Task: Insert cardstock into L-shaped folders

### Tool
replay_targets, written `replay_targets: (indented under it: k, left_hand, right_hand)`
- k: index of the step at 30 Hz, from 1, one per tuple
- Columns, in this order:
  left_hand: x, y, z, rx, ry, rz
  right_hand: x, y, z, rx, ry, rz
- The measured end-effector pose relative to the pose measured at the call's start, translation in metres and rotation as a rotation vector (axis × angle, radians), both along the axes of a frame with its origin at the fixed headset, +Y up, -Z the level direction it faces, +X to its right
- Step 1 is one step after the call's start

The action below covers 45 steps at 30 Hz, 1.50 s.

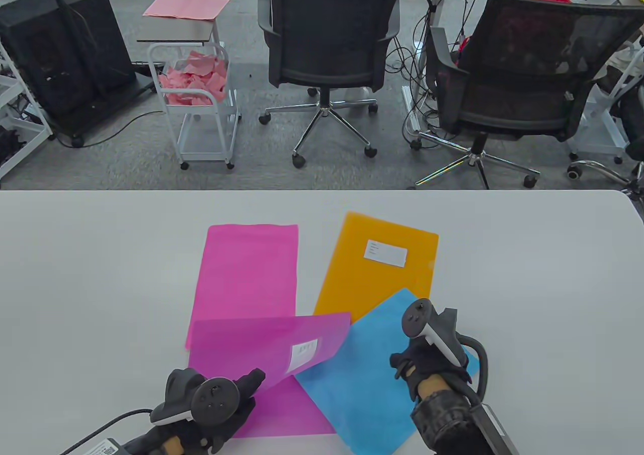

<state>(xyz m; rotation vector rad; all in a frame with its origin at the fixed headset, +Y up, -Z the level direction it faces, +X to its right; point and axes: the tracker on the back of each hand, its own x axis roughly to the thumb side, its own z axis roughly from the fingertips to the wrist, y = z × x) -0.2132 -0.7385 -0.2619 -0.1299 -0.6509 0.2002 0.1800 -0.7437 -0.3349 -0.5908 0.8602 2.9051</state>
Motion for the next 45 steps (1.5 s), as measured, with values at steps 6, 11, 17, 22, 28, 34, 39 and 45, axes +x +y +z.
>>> replay_targets:
  k: [6, 11, 17, 22, 28, 34, 39, 45]
  left_hand:
    - [0.004, 0.003, 0.005, 0.035, -0.033, -0.032]
    - [0.007, 0.005, 0.009, 0.046, -0.060, -0.041]
    - [0.006, 0.006, 0.009, 0.028, -0.063, -0.014]
    - [0.002, 0.010, 0.006, 0.031, -0.016, 0.041]
    - [-0.003, 0.018, 0.006, 0.073, 0.017, 0.109]
    - [0.009, 0.022, 0.016, 0.143, -0.054, 0.072]
    - [0.016, 0.023, 0.025, 0.166, -0.078, 0.016]
    - [0.012, 0.027, 0.024, 0.262, -0.080, 0.058]
  right_hand:
    - [-0.017, -0.024, 0.008, -0.189, -0.033, 0.020]
    - [-0.062, -0.018, 0.018, -0.135, 0.072, -0.116]
    - [-0.090, -0.013, 0.024, -0.137, 0.152, -0.605]
    - [-0.055, 0.023, 0.016, 0.058, 0.056, -0.479]
    - [-0.008, -0.001, 0.013, -0.117, -0.085, -0.649]
    - [-0.043, -0.015, 0.011, -0.030, 0.001, -0.914]
    - [-0.084, -0.006, 0.022, 0.342, -0.063, -0.867]
    - [-0.064, -0.025, 0.020, -0.082, -0.253, -1.731]
